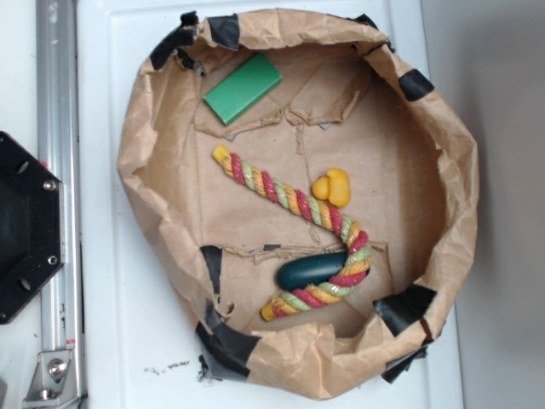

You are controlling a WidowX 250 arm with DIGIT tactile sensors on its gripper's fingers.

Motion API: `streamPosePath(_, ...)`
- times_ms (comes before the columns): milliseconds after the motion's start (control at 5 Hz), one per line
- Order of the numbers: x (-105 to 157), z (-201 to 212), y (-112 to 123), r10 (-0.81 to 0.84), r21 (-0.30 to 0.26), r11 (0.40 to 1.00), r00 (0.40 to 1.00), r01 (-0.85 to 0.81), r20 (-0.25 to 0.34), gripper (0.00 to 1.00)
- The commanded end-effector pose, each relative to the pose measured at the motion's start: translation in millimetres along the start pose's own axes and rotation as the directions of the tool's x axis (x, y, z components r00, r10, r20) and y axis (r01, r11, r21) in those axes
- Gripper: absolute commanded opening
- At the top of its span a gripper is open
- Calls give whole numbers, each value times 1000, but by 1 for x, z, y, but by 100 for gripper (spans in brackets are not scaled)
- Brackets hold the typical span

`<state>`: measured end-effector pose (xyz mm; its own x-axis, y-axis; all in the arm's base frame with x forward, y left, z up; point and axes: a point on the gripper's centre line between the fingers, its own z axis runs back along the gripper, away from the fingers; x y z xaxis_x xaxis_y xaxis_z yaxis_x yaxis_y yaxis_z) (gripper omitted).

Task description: Grab the yellow duck.

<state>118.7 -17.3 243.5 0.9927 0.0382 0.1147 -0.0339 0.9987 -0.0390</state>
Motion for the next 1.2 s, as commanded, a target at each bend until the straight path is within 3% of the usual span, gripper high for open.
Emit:
streamPosePath(0,0,0,0,0,0,1000,1000,0,0,100)
streamPosePath(200,48,-24,6,234,-68,972,961,-226,148,100)
streamPosePath(400,94,-49,12,371,-96,928,916,-360,153,100)
streamPosePath(600,129,-95,29,566,-47,823,813,-565,137,100)
streamPosePath(1000,129,-95,29,566,-47,823,813,-565,137,100)
